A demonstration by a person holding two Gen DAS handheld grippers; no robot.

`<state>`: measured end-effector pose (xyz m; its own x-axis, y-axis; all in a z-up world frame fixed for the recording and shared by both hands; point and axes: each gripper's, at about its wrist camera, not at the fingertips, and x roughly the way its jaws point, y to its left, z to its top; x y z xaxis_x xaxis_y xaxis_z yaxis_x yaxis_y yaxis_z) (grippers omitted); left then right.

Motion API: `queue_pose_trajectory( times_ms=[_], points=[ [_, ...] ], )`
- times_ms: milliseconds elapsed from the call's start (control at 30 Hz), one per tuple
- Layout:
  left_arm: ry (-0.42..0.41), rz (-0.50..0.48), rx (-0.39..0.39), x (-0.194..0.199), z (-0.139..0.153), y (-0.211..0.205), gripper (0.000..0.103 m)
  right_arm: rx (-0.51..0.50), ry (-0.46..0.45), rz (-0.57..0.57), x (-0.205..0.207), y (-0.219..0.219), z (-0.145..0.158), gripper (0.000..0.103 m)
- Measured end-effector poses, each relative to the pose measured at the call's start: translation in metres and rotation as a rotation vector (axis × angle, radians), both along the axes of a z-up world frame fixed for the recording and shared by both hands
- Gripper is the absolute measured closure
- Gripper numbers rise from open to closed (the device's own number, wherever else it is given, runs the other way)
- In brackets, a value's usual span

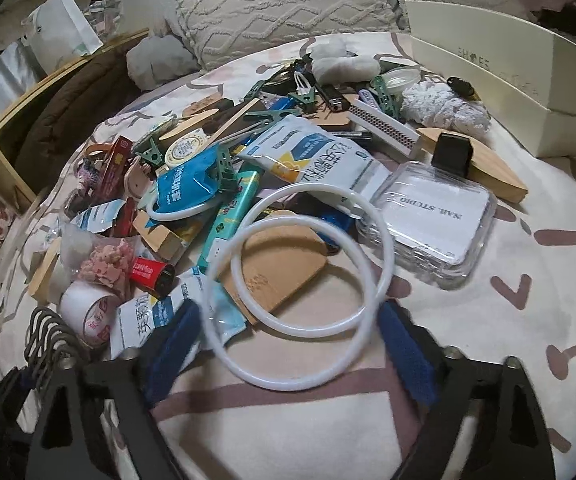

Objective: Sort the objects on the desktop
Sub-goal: 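Grasp the white plastic ring with the right gripper while left holds the claw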

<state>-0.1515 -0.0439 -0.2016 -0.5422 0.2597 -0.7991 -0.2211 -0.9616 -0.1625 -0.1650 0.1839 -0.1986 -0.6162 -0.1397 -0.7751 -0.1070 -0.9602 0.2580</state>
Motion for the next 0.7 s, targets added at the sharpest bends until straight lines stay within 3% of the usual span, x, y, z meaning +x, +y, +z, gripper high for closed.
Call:
queue_pose_trajectory(
  times_ms=[400,533,700],
  points=[
    [-0.023,0.004,-0.017,0.0,0.0,0.002,0.0,-0.039,0.03,0.047,0.015,0.0,0.0,0.023],
    [-0.03,0.03,0.017,-0.002,0.004,-0.004,0.0,-0.02,0.027,0.074,0.021,-0.004,0.001,0.023],
    [-0.016,0.042,-0.01,-0.004,0.007,-0.006,0.001,0.007,0.022,0.108,0.03,-0.007,0.001,0.023]
  ],
)
